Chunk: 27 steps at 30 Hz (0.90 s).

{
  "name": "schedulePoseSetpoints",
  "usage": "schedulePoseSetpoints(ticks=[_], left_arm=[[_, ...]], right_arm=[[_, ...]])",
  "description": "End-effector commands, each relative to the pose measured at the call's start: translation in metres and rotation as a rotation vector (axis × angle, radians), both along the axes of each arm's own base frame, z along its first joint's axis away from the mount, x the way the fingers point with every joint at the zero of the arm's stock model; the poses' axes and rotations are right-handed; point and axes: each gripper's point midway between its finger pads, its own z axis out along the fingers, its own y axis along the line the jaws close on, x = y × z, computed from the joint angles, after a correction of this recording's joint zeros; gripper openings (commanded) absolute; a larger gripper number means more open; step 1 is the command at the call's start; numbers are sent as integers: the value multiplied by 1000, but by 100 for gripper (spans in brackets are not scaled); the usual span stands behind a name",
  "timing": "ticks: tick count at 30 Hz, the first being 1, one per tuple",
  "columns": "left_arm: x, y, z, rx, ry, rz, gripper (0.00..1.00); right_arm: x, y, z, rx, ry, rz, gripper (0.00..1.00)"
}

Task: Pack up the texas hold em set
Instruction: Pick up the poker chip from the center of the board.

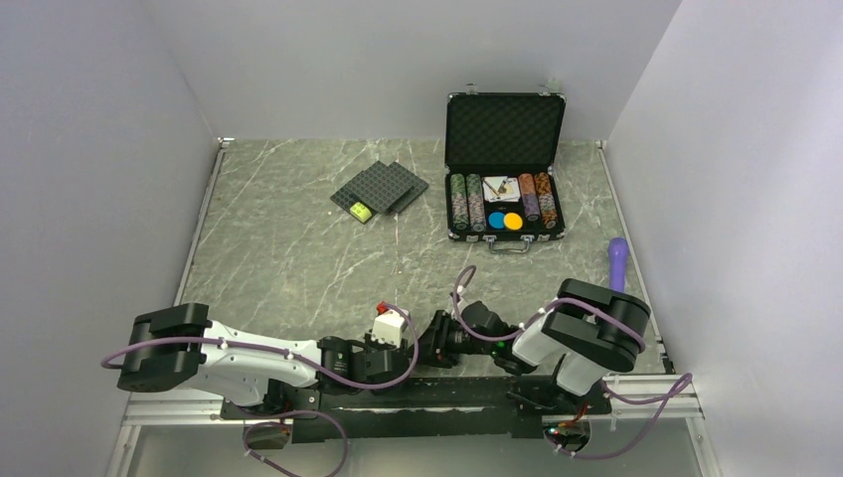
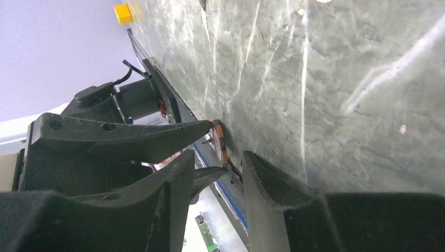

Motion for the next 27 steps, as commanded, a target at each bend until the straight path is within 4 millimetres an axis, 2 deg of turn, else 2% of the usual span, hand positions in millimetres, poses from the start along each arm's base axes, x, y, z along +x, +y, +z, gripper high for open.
schedulePoseSetpoints(ticks=[1,13,27], left_arm=[[-14,16,-19,53,80,-9,40],[-14,17,-19,45,78,0,39],[-12,16,-17,33,68,-6,38]], right_arm=[[-1,2,-12,-57,6,26,43],[-13,10,-18,-73,39,95,43],[-16,21,-18,-69,36,140,39]])
